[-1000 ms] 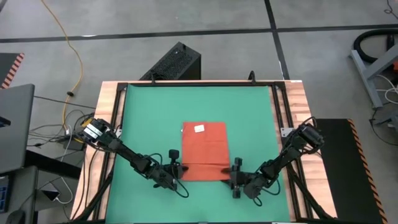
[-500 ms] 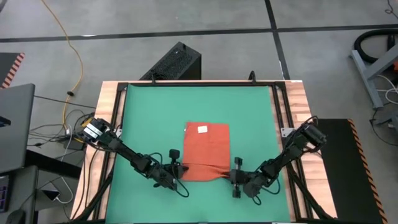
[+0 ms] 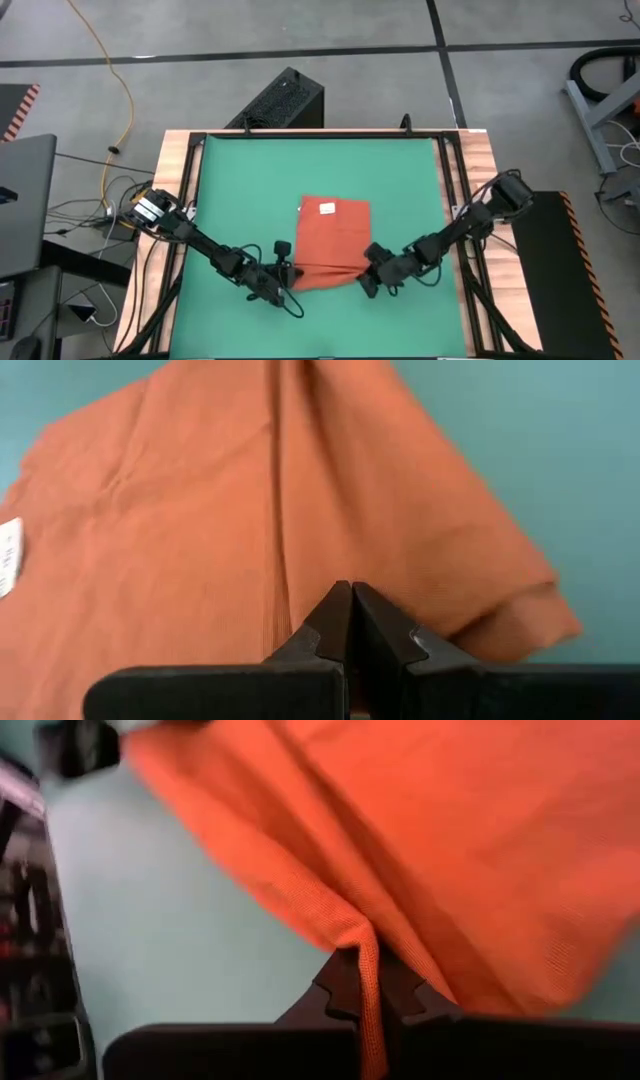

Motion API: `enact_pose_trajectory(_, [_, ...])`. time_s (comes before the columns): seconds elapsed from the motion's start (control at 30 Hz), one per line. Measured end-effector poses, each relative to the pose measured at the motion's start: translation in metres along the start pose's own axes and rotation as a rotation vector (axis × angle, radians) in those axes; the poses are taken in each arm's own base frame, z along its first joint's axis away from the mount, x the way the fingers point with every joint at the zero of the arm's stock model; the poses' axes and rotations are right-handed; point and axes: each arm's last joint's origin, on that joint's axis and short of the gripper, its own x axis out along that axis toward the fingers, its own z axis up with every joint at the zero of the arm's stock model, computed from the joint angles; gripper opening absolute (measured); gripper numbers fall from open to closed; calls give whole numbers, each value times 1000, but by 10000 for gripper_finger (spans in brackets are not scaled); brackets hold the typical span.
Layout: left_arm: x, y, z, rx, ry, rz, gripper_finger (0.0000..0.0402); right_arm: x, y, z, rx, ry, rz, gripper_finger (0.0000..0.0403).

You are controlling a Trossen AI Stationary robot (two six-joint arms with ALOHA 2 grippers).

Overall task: Roll towel into tight, uniform cylinder
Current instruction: Roll the orange table napkin

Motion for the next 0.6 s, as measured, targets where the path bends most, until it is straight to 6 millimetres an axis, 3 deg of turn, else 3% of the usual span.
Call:
enact_pose_trajectory(0.3, [0,-2,1,13,-5,-85,0,-17,0,27,281,47,-4,13])
enact_pose_trajectory(0.6, [0,-3,1,102,-13,-96,0,-14,-6,47,425,116,11,14])
